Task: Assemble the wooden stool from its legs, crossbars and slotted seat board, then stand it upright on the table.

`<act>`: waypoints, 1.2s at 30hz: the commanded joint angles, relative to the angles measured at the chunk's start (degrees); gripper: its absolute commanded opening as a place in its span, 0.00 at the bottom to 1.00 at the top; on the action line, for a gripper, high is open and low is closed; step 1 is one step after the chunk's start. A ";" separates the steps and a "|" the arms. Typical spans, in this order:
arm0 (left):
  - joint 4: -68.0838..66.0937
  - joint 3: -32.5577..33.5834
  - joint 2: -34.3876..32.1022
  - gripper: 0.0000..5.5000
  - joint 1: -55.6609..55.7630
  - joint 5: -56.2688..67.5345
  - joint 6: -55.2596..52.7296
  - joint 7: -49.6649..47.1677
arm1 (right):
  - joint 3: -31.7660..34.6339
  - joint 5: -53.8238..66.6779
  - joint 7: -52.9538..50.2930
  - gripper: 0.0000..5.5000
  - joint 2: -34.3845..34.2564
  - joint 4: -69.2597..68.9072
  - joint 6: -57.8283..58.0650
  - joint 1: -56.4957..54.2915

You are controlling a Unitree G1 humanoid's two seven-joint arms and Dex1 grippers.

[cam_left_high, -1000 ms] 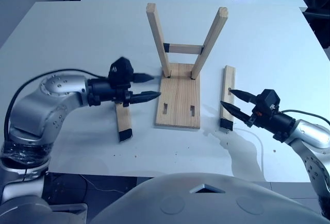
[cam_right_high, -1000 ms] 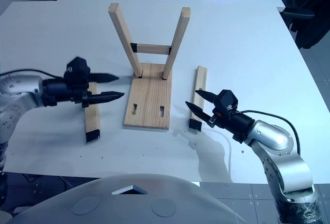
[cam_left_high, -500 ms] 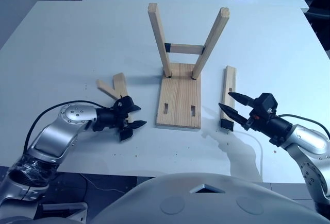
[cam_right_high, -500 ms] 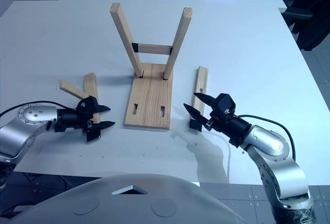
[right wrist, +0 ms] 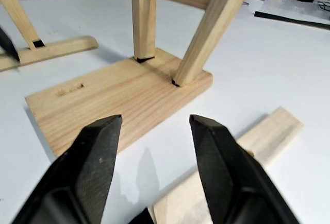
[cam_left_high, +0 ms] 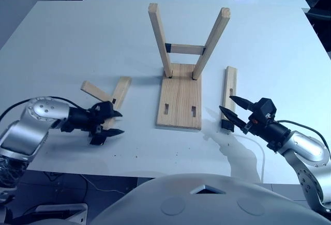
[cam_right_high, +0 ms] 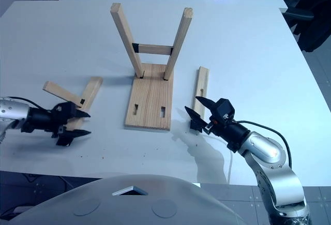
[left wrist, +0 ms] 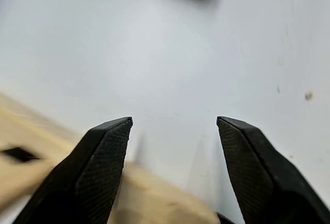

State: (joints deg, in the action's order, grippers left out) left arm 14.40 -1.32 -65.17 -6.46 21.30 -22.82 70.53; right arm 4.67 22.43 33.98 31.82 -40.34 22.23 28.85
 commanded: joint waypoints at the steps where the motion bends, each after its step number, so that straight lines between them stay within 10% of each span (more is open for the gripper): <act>1: 4.02 8.49 -5.31 0.56 -5.94 3.60 -6.12 3.15 | 1.68 -0.52 -1.16 0.44 -0.60 -2.72 -0.99 3.89; 6: 5.34 12.32 -9.18 0.56 -7.11 2.87 -15.78 1.27 | 0.39 -2.84 -4.33 0.44 -3.29 -4.62 -2.56 8.61; 16: 11.31 14.20 5.45 0.56 -4.54 5.61 -46.93 -23.34 | 0.66 -3.49 -4.63 0.44 -3.61 -5.22 -3.05 9.06; 36: 13.68 13.09 8.97 0.56 6.16 12.79 -59.64 -29.06 | -0.23 -4.19 -4.81 0.44 -3.20 -4.91 -2.83 8.52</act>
State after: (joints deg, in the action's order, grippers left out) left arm 27.19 12.38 -55.33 -2.14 33.09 -80.85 42.08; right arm 4.68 18.93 29.55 28.74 -45.06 19.41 37.44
